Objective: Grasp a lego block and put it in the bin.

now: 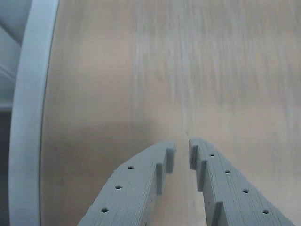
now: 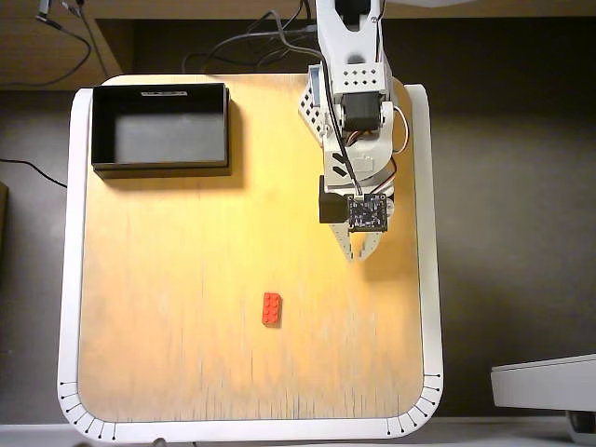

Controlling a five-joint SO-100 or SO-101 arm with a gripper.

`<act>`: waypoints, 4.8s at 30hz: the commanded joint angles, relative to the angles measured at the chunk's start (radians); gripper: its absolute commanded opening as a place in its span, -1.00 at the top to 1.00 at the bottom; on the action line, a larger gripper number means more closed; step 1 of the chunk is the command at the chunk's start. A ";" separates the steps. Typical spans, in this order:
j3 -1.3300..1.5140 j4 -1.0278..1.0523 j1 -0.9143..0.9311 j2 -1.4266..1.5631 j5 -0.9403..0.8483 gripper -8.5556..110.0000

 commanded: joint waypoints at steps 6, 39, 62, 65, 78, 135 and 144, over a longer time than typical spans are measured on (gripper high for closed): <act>-0.376 -0.066 0.035 -0.337 -0.049 0.85; -1.203 0.344 0.477 -0.825 0.213 0.77; -1.206 0.100 0.517 -1.249 0.515 0.58; -1.206 0.040 0.506 -1.262 0.522 0.54; -1.206 -0.009 0.465 -1.368 0.491 0.44; -1.207 -0.268 0.442 -1.620 0.405 0.49; -1.207 -0.268 0.443 -1.635 0.396 0.67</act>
